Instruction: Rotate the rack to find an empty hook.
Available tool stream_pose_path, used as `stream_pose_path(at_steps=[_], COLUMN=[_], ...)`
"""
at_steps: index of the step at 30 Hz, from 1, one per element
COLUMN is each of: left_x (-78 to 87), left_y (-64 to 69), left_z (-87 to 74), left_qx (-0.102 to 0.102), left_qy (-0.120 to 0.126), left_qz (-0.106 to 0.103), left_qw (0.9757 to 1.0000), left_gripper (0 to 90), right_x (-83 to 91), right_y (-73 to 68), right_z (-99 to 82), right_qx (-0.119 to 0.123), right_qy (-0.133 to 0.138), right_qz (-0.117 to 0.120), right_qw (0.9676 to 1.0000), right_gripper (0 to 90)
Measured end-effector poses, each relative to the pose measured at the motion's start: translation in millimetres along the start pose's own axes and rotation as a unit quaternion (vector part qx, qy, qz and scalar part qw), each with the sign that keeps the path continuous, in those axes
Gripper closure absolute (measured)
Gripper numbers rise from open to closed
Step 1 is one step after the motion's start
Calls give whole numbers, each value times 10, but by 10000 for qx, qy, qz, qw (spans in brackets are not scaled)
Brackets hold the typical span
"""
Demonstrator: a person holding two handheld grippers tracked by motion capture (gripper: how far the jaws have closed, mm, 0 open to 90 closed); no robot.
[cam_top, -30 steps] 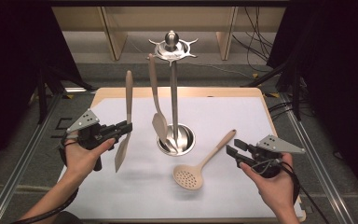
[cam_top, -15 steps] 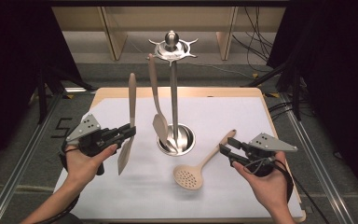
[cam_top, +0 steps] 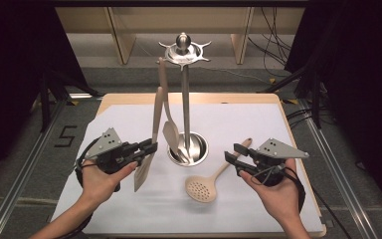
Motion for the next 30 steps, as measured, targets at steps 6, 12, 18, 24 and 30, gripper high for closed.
stream_pose_path(at_steps=[6,12,18,24,30], left_x=[-141,-287,-426,-520,-584], left_y=[91,175,257,313,360], left_z=[10,42,51,63,58], left_qx=[-80,-221,-310,-449,-499], left_qy=[-115,-237,-356,-472,-553], left_qz=[-82,-153,-192,-193,-230], left_qw=[9999,9994,9987,9977,9970], left_gripper=[784,783,783,783,783], right_x=[-18,-75,-133,-201,-272], right_y=[-72,-172,-279,-385,-444], right_z=[80,190,340,465,550], right_qx=[57,126,276,142,36], right_qy=[28,109,272,262,296], right_qz=[38,236,273,354,357], right_qw=[10000,9996,9989,9989,9989], right_gripper=[578,569,556,543,527])
Point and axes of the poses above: each handheld gripper's, and its own axes: x roughly backward along the jaws, z roughly out of its top, y roughly to its right, the point moved 2 cm from there along -x, roughly forward along the jaws, and after that the axes turned 10 degrees about -y, right-handed, at the moved point
